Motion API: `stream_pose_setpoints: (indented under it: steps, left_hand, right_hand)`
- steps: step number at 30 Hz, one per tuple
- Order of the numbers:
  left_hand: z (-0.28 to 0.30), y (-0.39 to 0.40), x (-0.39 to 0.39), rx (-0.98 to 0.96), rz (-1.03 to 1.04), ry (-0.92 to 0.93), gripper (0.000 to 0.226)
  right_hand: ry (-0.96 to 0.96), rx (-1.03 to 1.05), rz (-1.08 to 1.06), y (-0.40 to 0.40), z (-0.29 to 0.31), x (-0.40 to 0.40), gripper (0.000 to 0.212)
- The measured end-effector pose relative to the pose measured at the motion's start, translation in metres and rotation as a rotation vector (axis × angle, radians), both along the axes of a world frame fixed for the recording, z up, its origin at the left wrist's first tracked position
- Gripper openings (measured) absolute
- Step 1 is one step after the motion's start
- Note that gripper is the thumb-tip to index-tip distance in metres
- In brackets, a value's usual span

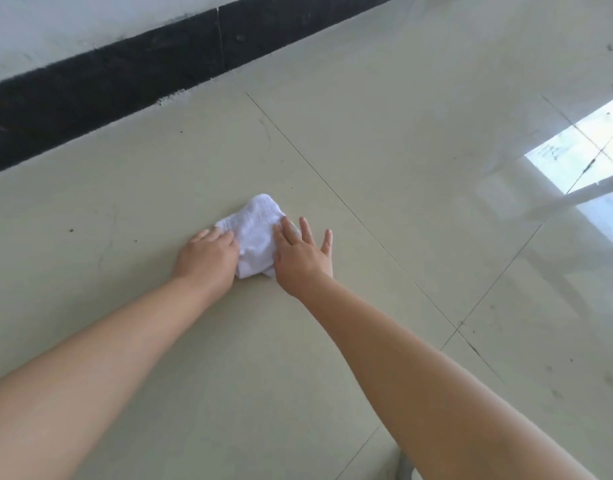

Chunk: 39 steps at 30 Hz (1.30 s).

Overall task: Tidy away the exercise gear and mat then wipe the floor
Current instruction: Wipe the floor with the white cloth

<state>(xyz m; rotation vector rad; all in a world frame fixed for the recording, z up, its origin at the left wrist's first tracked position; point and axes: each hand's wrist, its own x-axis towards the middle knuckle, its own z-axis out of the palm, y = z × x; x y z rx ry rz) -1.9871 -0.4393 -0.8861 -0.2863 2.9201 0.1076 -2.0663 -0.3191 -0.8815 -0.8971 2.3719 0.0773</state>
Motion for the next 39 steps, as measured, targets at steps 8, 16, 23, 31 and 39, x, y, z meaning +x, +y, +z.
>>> stream_pose_setpoints:
  steps: [8,16,23,31,39]
  left_hand:
    - [-0.007,0.056,0.076,0.177,-0.210,0.053,0.039]
    - [0.013,0.167,0.056,0.267,-0.236,-0.318,0.038]
    - [0.015,0.180,0.041,0.136,-0.211,-0.390,0.046]
    - [0.020,0.090,0.044,0.112,0.072,-0.341,0.045]
    - [0.025,0.065,0.079,0.145,0.072,-0.187,0.066]
  right_hand:
    - [0.089,0.152,0.170,0.094,0.023,0.079,0.052]
    - [0.117,0.478,0.181,0.182,0.042,0.076,0.051]
    - [0.115,0.409,0.014,0.173,0.031,0.074,0.057]
    - [0.110,0.090,0.143,0.080,0.013,0.052,0.060]
    - [0.327,-0.099,0.385,0.071,0.002,0.077,0.071]
